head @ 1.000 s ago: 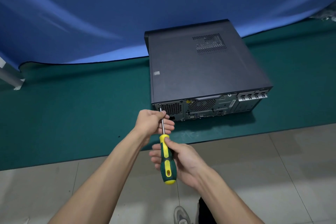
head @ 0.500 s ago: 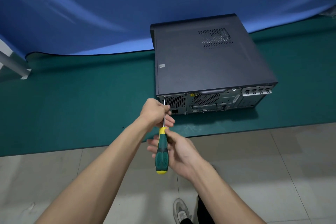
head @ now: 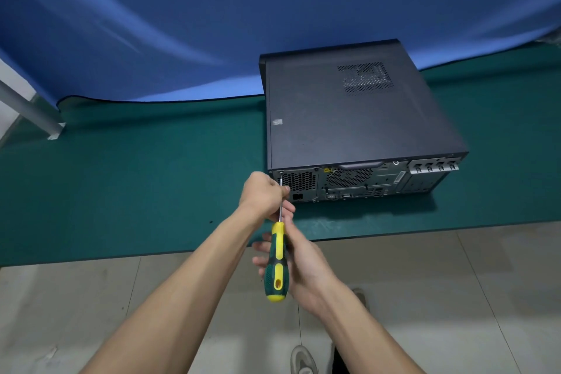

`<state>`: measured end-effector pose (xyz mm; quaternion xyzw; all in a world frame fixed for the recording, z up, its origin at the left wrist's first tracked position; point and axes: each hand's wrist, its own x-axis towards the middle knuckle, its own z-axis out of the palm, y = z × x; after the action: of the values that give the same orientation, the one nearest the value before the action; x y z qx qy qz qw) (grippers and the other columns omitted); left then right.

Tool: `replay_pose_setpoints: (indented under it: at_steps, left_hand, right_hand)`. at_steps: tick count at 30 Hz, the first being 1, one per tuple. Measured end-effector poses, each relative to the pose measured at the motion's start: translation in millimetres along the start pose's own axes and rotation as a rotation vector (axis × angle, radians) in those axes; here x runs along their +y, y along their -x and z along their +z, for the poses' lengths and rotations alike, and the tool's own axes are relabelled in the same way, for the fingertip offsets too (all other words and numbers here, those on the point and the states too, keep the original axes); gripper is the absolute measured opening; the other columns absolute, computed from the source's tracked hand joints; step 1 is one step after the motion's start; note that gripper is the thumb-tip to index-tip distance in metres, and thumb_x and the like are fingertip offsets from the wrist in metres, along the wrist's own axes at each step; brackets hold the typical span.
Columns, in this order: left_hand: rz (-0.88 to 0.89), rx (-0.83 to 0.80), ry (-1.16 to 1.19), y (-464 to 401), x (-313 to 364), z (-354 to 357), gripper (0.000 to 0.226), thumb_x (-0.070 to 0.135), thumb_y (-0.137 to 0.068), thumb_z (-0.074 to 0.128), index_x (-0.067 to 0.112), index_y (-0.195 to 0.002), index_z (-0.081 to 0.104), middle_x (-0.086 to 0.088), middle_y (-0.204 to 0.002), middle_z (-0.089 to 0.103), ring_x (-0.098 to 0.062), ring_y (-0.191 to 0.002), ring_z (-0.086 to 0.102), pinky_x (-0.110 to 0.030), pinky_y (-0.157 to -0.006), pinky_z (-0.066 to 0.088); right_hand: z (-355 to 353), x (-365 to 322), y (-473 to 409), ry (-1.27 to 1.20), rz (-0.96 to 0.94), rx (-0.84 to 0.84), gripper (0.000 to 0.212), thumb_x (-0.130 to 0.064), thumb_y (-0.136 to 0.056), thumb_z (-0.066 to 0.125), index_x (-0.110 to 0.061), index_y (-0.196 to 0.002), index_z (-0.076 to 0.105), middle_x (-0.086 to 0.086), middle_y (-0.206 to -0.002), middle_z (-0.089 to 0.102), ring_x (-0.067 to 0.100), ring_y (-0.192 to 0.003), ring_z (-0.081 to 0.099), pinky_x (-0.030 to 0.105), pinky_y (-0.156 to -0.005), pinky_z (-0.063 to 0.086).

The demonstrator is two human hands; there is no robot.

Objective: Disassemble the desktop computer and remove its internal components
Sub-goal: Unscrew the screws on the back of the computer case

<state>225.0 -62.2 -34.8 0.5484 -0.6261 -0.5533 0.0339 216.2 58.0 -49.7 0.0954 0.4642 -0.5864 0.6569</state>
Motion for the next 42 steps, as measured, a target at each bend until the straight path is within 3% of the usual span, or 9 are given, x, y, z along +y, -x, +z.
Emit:
replay_pose_setpoints:
  at_steps: [3, 11, 16, 18, 22, 25, 31, 37, 42]
  left_hand:
    - [-0.012, -0.026, 0.064, 1.3, 0.6, 2.5, 0.025, 0.009, -0.097, 0.049, -0.004, -0.078, 0.057, -0.016, -0.055, 0.063, -0.020, -0.039, 0.059, -0.026, -0.041, 0.051]
    - [-0.023, -0.090, 0.117, 8.4, -1.8, -0.4, 0.015, 0.011, -0.095, 0.053, 0.000, -0.085, 0.056, -0.012, -0.061, 0.067, -0.018, -0.040, 0.059, -0.019, -0.039, 0.045]
    - [-0.040, -0.064, 0.214, 5.5, -1.2, 2.0, 0.018, 0.005, -0.095, 0.052, -0.004, -0.080, 0.056, -0.016, -0.059, 0.065, -0.019, -0.040, 0.061, -0.028, -0.044, 0.053]
    - [-0.048, -0.090, 0.311, 6.9, -1.5, 2.7, 0.022, 0.005, -0.096, 0.049, -0.006, -0.079, 0.057, -0.014, -0.054, 0.065, -0.018, -0.041, 0.062, -0.025, -0.041, 0.053]
    - [-0.056, -0.163, 0.389, 8.4, -3.3, 1.5, 0.026, 0.009, -0.100, 0.041, -0.008, -0.089, 0.057, -0.015, -0.059, 0.068, -0.019, -0.048, 0.066, -0.026, -0.045, 0.055]
    - [-0.050, -0.178, 0.343, 9.0, -3.5, 1.3, 0.029, 0.012, -0.102, 0.037, -0.009, -0.095, 0.057, -0.016, -0.063, 0.069, -0.022, -0.051, 0.067, -0.028, -0.046, 0.056]
    - [-0.049, -0.204, 0.389, 6.2, -4.9, 0.9, 0.030, 0.012, -0.102, 0.035, -0.007, -0.092, 0.057, -0.015, -0.061, 0.068, -0.020, -0.048, 0.066, -0.028, -0.047, 0.056]
    - [0.012, -0.071, 0.124, 3.8, -10.5, -1.9, 0.020, 0.016, -0.092, 0.061, 0.003, -0.078, 0.056, -0.007, -0.052, 0.064, -0.016, -0.039, 0.059, -0.020, -0.038, 0.046]
    - [0.019, -0.014, 0.162, 0.3, -11.3, 3.1, 0.027, 0.011, -0.095, 0.055, -0.004, -0.073, 0.058, -0.012, -0.050, 0.062, -0.020, -0.039, 0.059, -0.025, -0.038, 0.049]
  right_hand:
    - [-9.4, -2.9, 2.5, -0.013, 0.011, -0.103, 0.040, -0.032, -0.097, 0.047, 0.005, -0.102, 0.060, 0.018, -0.087, 0.072, 0.025, -0.062, 0.067, 0.030, -0.055, 0.053]
    - [-1.0, 4.7, -4.3, 0.050, -0.146, 0.159, 0.025, -0.015, -0.085, 0.069, -0.007, -0.071, 0.049, 0.008, -0.051, 0.057, 0.014, -0.039, 0.050, 0.021, -0.039, 0.044]
    - [-6.1, -5.8, 3.9, 0.078, 0.049, -0.080, 0.044, -0.043, -0.095, 0.050, 0.000, -0.103, 0.057, 0.013, -0.078, 0.070, 0.025, -0.060, 0.065, 0.031, -0.053, 0.051]
    - [-10.4, -7.1, 5.2, 0.040, 0.071, -0.161, 0.045, -0.038, -0.097, 0.044, 0.003, -0.107, 0.059, 0.016, -0.084, 0.071, 0.025, -0.063, 0.067, 0.030, -0.054, 0.052]
    - [-7.0, 1.0, -3.2, 0.165, -0.105, 0.073, 0.024, -0.024, -0.089, 0.063, -0.003, -0.079, 0.061, 0.010, -0.061, 0.066, 0.018, -0.047, 0.060, 0.023, -0.047, 0.048]
    - [-4.5, 6.9, -10.1, 0.262, -0.194, 0.229, 0.031, -0.025, -0.081, 0.073, -0.011, -0.066, 0.050, 0.005, -0.050, 0.059, 0.014, -0.039, 0.052, 0.019, -0.043, 0.041]
    - [-7.5, 2.8, -2.3, 0.032, 0.052, -0.042, 0.048, -0.045, -0.095, 0.048, 0.000, -0.096, 0.064, 0.014, -0.078, 0.071, 0.022, -0.057, 0.064, 0.027, -0.050, 0.050]
    - [-1.0, 11.3, -9.6, 0.079, -0.149, 0.177, 0.022, -0.019, -0.087, 0.067, -0.003, -0.076, 0.057, 0.008, -0.052, 0.060, 0.015, -0.040, 0.052, 0.024, -0.045, 0.048]
    - [-1.6, 6.7, -7.3, 0.120, -0.036, 0.048, 0.037, -0.039, -0.095, 0.051, -0.003, -0.092, 0.060, 0.008, -0.067, 0.067, 0.020, -0.053, 0.060, 0.029, -0.053, 0.049]
